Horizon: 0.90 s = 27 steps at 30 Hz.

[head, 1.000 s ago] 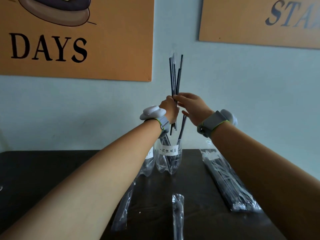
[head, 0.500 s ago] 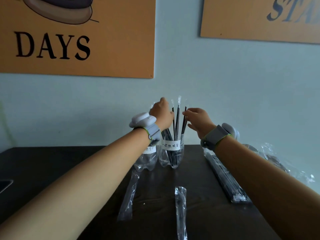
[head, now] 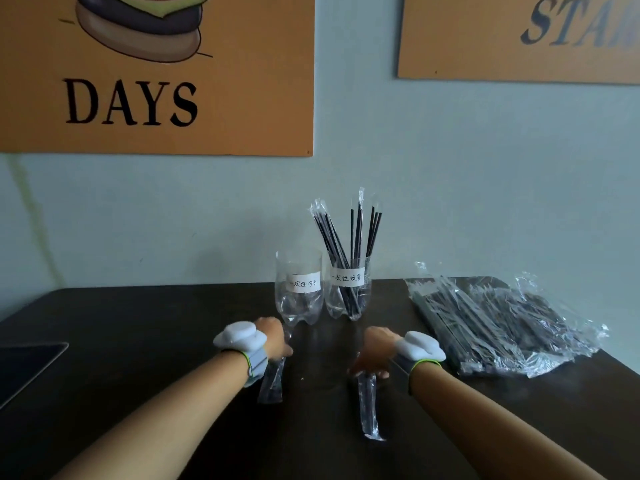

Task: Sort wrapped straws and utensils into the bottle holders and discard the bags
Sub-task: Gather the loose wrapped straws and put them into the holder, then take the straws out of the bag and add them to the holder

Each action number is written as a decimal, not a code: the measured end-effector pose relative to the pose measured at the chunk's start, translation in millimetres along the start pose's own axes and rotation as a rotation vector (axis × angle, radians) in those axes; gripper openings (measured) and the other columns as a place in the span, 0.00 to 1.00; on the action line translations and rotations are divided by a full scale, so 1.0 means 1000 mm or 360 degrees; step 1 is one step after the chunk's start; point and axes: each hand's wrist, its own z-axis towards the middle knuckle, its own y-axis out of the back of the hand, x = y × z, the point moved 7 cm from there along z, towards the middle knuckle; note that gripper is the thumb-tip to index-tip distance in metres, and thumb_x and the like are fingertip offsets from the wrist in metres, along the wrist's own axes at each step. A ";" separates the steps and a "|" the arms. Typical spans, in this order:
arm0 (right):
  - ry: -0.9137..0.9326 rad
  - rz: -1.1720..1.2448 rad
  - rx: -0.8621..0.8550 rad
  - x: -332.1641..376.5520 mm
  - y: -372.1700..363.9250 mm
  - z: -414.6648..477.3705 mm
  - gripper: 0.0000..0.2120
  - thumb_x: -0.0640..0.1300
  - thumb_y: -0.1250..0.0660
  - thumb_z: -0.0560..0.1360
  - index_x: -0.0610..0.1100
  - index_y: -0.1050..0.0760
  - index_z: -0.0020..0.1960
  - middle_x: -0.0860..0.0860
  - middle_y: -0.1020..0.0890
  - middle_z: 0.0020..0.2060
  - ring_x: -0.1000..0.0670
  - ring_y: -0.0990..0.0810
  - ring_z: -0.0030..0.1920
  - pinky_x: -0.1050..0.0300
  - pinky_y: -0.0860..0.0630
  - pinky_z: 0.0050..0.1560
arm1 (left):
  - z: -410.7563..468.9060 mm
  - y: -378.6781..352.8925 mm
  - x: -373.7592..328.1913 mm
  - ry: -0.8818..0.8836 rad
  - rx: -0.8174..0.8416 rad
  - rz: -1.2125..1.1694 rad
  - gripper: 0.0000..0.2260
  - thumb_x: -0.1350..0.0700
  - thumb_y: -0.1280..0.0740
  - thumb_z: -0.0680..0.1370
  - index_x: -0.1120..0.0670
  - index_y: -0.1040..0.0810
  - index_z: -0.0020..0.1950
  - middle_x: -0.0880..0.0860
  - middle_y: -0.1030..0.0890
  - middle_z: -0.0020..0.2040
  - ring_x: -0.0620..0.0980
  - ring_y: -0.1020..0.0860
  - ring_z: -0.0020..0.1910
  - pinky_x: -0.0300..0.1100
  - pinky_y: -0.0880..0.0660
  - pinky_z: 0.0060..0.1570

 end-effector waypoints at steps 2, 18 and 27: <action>-0.0054 0.0039 -0.0023 -0.003 -0.006 0.003 0.19 0.52 0.26 0.66 0.44 0.31 0.26 0.54 0.24 0.16 0.54 0.21 0.41 0.67 0.29 0.29 | 0.001 -0.010 0.008 0.0064 0.0023 -0.0082 0.21 0.48 0.33 0.75 0.60 0.26 0.62 0.56 0.21 0.63 0.55 0.20 0.59 0.40 0.24 0.52; 0.0053 0.0524 -0.0296 -0.001 -0.001 0.000 0.09 0.40 0.32 0.72 0.37 0.18 0.49 0.44 0.17 0.40 0.47 0.17 0.46 0.56 0.24 0.47 | -0.016 -0.005 -0.036 -0.0385 0.0291 -0.1251 0.08 0.55 0.33 0.76 0.54 0.24 0.37 0.51 0.24 0.37 0.46 0.29 0.34 0.34 0.32 0.33; 0.0650 0.1308 -0.0615 0.030 0.088 -0.017 0.08 0.38 0.34 0.75 0.44 0.27 0.38 0.49 0.23 0.32 0.54 0.26 0.30 0.62 0.27 0.34 | -0.021 0.035 -0.051 -0.0575 -0.0013 -0.1659 0.10 0.66 0.30 0.73 0.61 0.27 0.51 0.58 0.21 0.42 0.47 0.24 0.36 0.29 0.28 0.30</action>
